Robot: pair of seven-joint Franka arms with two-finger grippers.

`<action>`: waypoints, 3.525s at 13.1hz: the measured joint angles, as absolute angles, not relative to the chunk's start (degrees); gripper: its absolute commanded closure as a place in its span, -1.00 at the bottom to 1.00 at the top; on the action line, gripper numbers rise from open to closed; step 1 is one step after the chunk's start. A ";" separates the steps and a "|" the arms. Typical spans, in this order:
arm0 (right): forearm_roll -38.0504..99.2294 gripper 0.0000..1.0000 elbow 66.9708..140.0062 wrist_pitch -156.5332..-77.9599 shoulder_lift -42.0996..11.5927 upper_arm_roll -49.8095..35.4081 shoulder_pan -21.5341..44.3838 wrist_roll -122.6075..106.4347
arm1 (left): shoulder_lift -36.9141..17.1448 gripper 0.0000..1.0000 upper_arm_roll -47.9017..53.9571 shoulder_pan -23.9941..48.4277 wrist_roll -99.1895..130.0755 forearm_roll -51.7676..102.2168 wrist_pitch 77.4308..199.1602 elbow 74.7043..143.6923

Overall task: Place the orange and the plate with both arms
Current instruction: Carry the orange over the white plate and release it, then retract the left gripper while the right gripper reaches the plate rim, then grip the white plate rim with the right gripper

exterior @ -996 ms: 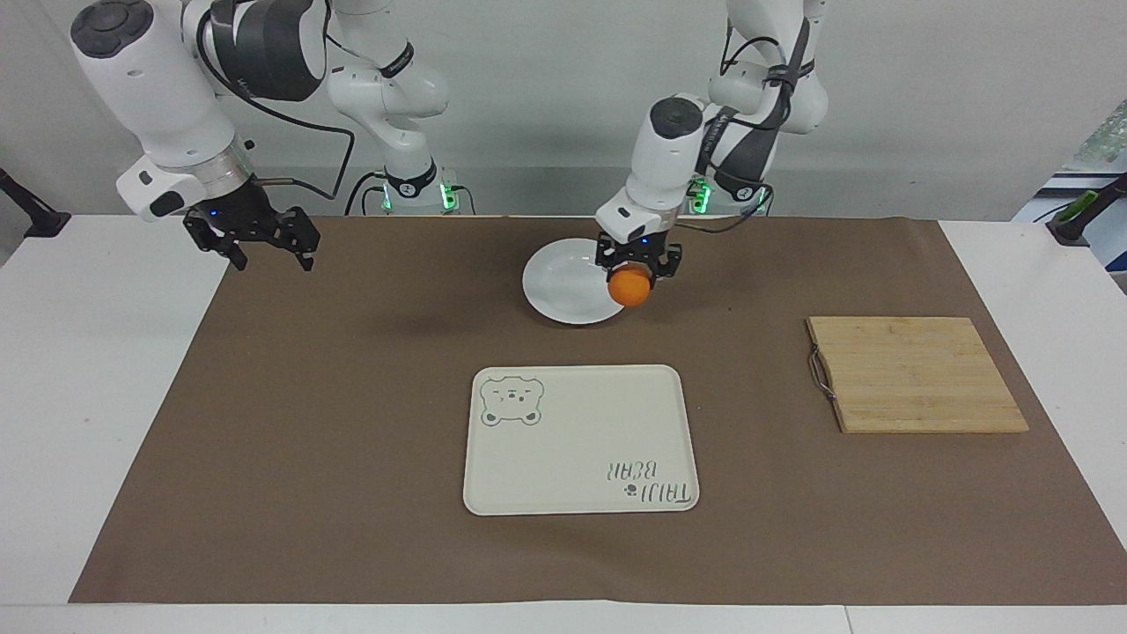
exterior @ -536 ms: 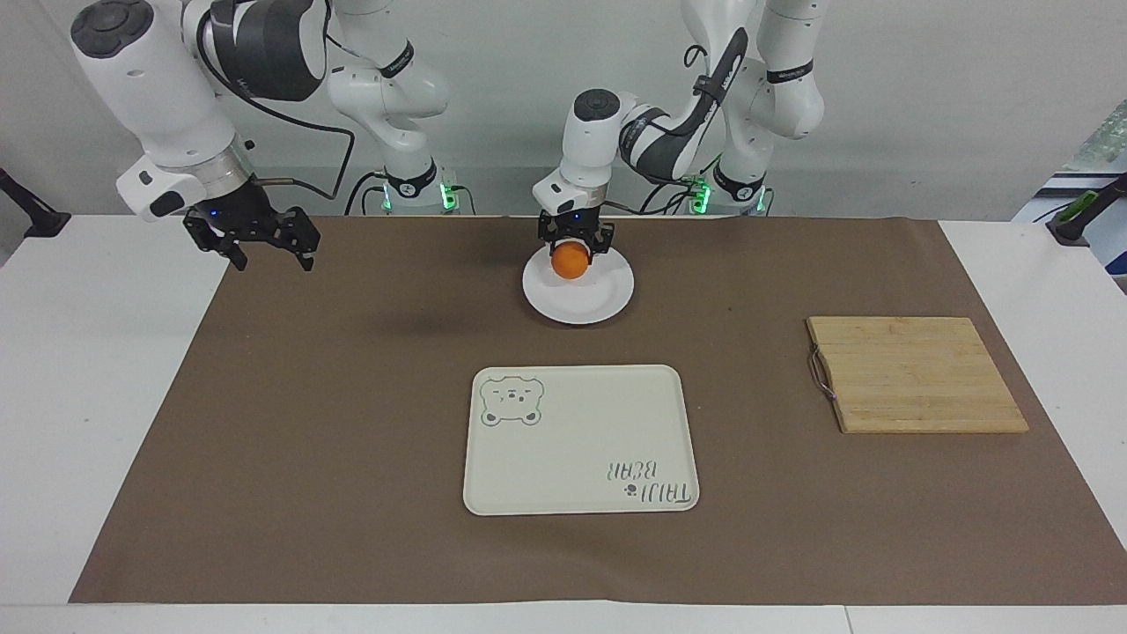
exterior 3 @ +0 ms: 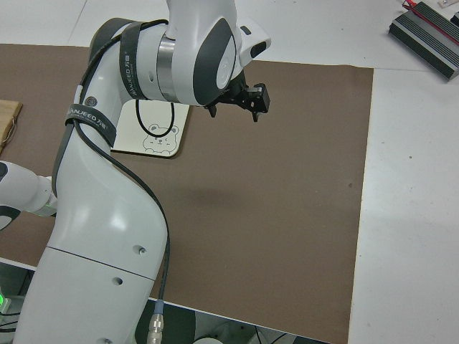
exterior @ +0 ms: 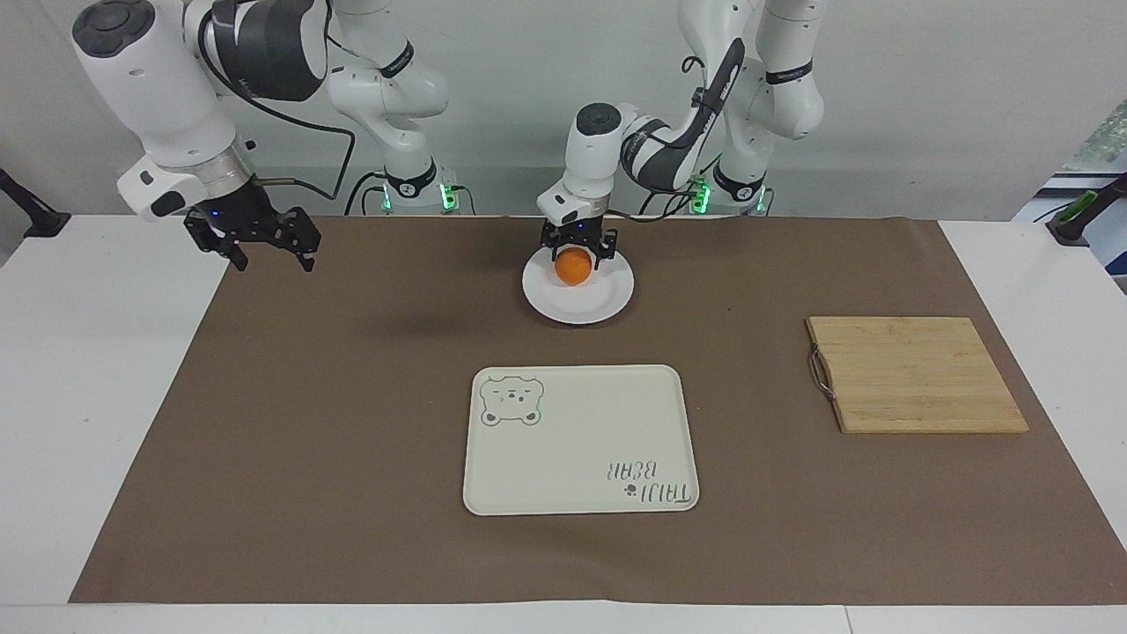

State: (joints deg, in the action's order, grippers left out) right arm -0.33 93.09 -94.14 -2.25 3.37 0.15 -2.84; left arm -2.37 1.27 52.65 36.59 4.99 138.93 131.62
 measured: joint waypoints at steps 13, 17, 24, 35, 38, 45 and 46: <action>4.83 -1.00 119.95 -105.99 6.85 2.35 10.37 -2.64 | 1.06 -1.00 -0.45 19.90 5.49 2.79 106.21 101.05; 10.24 -1.00 128.21 -114.52 6.78 2.07 16.06 3.15 | 0.93 -1.00 -0.55 12.07 -3.45 2.61 96.51 91.04; 37.10 -1.00 136.56 -124.85 5.94 1.98 20.41 -1.73 | 0.91 -1.00 -0.45 5.09 -12.87 2.58 87.56 85.26; 69.24 -1.00 145.04 -135.56 2.61 2.01 28.27 -24.20 | 1.30 -1.00 -0.82 4.64 -12.86 2.56 85.74 85.70; 69.33 -1.00 145.79 -135.56 2.52 2.09 28.34 -24.20 | 1.30 -1.00 -0.82 4.62 -12.86 2.56 85.74 85.70; 74.24 1.00 146.70 -142.26 0.68 2.04 33.80 -24.15 | 1.30 -1.00 -0.82 4.59 -12.86 2.56 85.74 85.70; 74.97 1.00 146.74 -144.11 0.30 2.00 35.45 -24.04 | 1.30 -1.00 -0.82 4.58 -12.86 2.56 85.74 85.70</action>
